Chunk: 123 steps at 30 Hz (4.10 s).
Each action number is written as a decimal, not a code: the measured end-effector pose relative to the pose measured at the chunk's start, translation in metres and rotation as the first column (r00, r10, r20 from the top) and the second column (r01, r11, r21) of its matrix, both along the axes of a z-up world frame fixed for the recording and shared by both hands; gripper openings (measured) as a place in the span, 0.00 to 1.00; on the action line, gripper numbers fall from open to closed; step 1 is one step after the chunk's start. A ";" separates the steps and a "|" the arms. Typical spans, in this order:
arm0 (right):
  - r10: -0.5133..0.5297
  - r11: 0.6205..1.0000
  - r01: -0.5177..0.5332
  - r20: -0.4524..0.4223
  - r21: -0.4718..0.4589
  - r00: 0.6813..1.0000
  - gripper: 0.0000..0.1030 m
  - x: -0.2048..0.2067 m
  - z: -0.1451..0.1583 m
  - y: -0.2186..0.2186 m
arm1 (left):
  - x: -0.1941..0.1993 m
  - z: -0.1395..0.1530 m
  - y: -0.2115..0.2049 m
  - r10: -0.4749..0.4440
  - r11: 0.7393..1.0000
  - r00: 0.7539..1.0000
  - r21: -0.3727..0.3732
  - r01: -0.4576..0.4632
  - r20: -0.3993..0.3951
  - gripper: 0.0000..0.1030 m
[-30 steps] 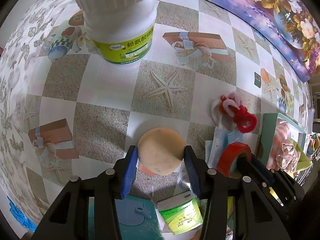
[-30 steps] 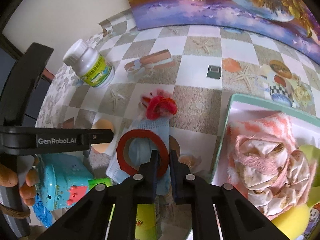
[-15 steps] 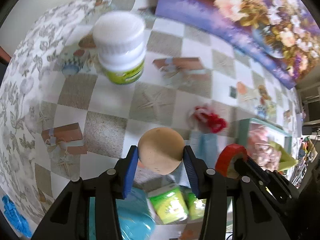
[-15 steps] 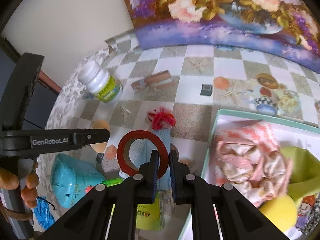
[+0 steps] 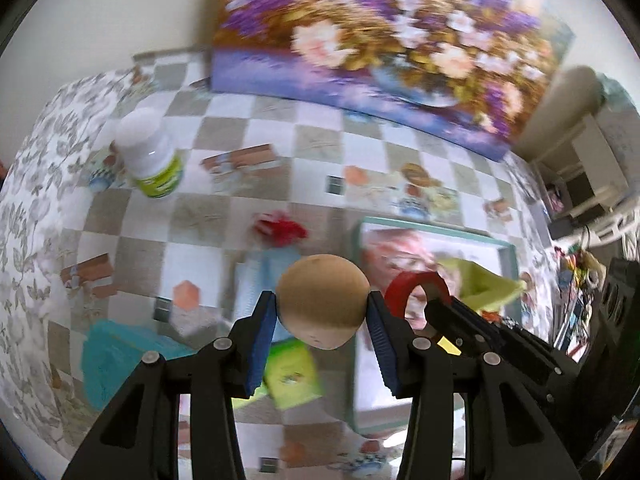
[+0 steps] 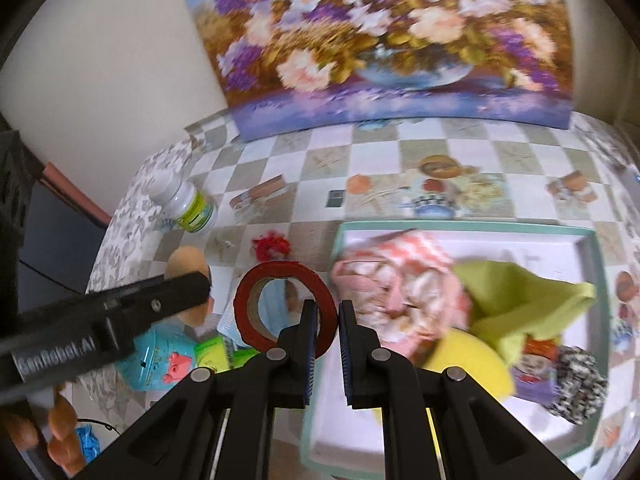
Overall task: Organize soft objects
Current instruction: 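Carry the tan ball and red ring over the tray with both grippers, then lower the tan ball and red ring into the tray and open both grippers, then withdraw both grippers from the tray toward the blue face mask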
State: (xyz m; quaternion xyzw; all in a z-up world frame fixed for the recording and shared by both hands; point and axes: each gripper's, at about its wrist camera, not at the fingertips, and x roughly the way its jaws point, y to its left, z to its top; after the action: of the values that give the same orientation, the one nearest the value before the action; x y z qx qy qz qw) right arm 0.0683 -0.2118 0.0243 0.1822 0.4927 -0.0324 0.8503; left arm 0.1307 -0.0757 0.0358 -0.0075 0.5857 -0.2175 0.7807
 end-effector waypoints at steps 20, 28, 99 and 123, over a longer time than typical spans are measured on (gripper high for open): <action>-0.233 0.972 0.228 -0.133 -0.058 0.963 0.11 -0.097 -0.019 -0.094 | -0.086 -0.056 -0.071 -0.098 0.994 0.992 0.047 0.101 -0.074 0.46; -0.238 0.971 0.231 -0.271 -0.060 0.933 0.11 -0.102 -0.059 -0.100 | -0.104 -0.086 -0.071 -0.088 0.994 0.987 0.046 0.095 -0.133 0.47; -0.245 0.942 0.193 -0.173 -0.274 0.954 1.00 -0.069 -0.011 -0.058 | -0.067 -0.044 -0.025 0.011 0.992 0.993 0.121 -0.025 0.115 0.95; -0.015 0.986 0.000 -0.091 -0.169 0.996 1.00 0.012 -0.017 0.020 | 0.025 -0.026 0.059 0.119 0.991 0.992 0.073 -0.116 -0.036 0.95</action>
State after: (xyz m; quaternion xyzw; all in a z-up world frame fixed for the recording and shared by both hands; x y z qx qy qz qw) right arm 0.0800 -0.1921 0.0077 0.1095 0.5261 -0.0856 0.8390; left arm 0.1556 -0.0169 0.0096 -0.0187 0.6073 -0.1503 0.7799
